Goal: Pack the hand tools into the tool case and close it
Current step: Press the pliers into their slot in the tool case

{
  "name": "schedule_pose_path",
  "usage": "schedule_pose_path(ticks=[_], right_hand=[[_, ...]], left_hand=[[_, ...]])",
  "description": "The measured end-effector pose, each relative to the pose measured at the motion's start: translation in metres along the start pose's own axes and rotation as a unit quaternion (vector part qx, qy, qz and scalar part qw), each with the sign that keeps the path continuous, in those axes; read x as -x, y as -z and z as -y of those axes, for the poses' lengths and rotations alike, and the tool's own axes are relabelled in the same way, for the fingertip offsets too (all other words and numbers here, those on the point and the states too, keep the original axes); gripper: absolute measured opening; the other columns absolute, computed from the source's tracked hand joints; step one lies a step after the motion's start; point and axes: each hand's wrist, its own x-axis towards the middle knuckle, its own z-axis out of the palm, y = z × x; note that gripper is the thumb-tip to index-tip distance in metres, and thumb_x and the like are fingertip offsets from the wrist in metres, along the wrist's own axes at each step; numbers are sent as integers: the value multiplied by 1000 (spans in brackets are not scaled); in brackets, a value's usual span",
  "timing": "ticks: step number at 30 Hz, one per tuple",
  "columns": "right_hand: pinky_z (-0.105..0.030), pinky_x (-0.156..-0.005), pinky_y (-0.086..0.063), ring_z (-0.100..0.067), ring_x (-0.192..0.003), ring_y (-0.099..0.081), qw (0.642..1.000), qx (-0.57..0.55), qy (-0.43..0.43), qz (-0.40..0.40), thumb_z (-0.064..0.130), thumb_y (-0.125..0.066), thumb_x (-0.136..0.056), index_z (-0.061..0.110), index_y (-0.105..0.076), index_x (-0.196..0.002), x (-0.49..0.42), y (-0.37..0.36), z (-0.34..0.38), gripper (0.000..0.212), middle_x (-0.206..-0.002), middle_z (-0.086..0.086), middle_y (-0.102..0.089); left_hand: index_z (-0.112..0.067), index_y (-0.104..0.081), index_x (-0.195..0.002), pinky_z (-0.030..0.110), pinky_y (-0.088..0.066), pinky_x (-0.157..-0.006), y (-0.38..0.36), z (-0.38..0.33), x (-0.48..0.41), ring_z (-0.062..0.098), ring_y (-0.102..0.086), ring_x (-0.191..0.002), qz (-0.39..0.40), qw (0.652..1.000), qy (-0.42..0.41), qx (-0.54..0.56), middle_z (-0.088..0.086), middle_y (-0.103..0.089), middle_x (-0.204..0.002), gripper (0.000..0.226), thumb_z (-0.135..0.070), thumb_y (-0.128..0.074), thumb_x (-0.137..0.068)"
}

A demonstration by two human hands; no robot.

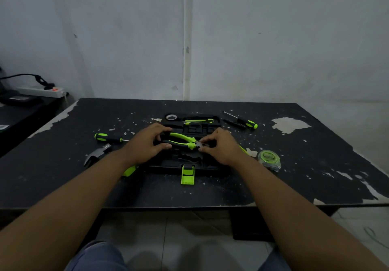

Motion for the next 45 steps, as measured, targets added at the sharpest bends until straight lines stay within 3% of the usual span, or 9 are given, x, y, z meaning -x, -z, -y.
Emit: schedule_pose_path(ticks=[7, 12, 17, 24, 28, 32, 36, 42, 45], right_hand=[[-42, -98, -51, -23, -110, -55, 1000, 7, -18, 17, 71, -69, -71, 50, -79, -104, -6, -6, -1, 41, -102, 4, -62], [-29, -101, -41, -20, -113, -51, 999, -37, 7, -3, 43, -87, -81, 42, -74, -126, 5, 6, -9, 46, -113, 0, -53], [-37, -116, -37, -19, -129, -44, 998, -60, -19, -15, 50, -88, -78, 41, -62, -143, 15, 14, -24, 71, -129, 7, -50], [-35, -121, -34, -14, -137, -42, 995, -100, -26, 9, 50, -85, -83, 39, -62, -144, 20, 9, -31, 66, -137, 11, -47], [-28, -121, -33, -9, -135, -44, 993, -119, -18, 5, 45, -86, -84, 39, -67, -138, 22, 6, -28, 58, -138, 8, -48], [-21, -118, -35, -5, -131, -51, 993, -120, -10, -4, 42, -88, -83, 37, -69, -134, 22, 6, -22, 55, -137, 8, -51], [3, -100, -26, 2, -122, -50, 993, -118, -16, 7, 43, -86, -85, 35, -70, -133, 25, 11, -16, 52, -136, 11, -51], [-22, -111, -34, -7, -134, -48, 991, -100, -52, 67, 52, -80, -88, 38, -74, -126, 18, 15, -7, 41, -149, 7, -41], [-27, -115, -36, -11, -139, -46, 989, -117, -68, 60, 55, -87, -79, 34, -75, -121, 17, 5, -3, 49, -149, 5, -39]], left_hand=[[-33, -65, -134, 20, -45, -77, 1, 4, -2, 1, -56, -84, 2, 1000, 13, 6, -31, -53, -101, 53, -35, -86, -85], [-35, -65, -135, 20, -46, -80, -4, 3, -3, 7, -59, -90, 13, 1000, 23, 15, -20, -56, -108, 56, -34, -87, -84], [-38, -64, -135, 18, -44, -78, -5, -3, -10, 4, -59, -94, 24, 999, 29, 2, -20, -58, -111, 58, -41, -87, -82], [-37, -66, -134, 11, -41, -77, -10, -9, -15, 0, -58, -97, 26, 998, 48, -8, -22, -61, -111, 62, -41, -91, -78], [-33, -66, -136, 24, -47, -88, -12, -13, -16, 7, -58, -99, 36, 998, 44, -37, -14, -63, -120, 61, -40, -89, -80], [-28, -66, -137, 36, -38, -115, -15, -10, -17, 9, -51, -116, 35, 997, 37, -55, -10, -63, -128, 61, -39, -88, -82], [-32, -65, -137, 51, -38, -118, -21, -6, -19, 19, -51, -129, 57, 995, 43, -73, -13, -57, -126, 62, -44, -87, -80], [-36, -62, -140, 50, -46, -108, -26, -9, -12, 7, -53, -113, 45, 996, 56, -60, -16, -51, -125, 62, -46, -84, -83], [-33, -67, -135, 37, -51, -103, -23, -12, -10, 7, -62, -104, 39, 997, 70, -16, -12, -59, -125, 61, -37, -90, -79]])
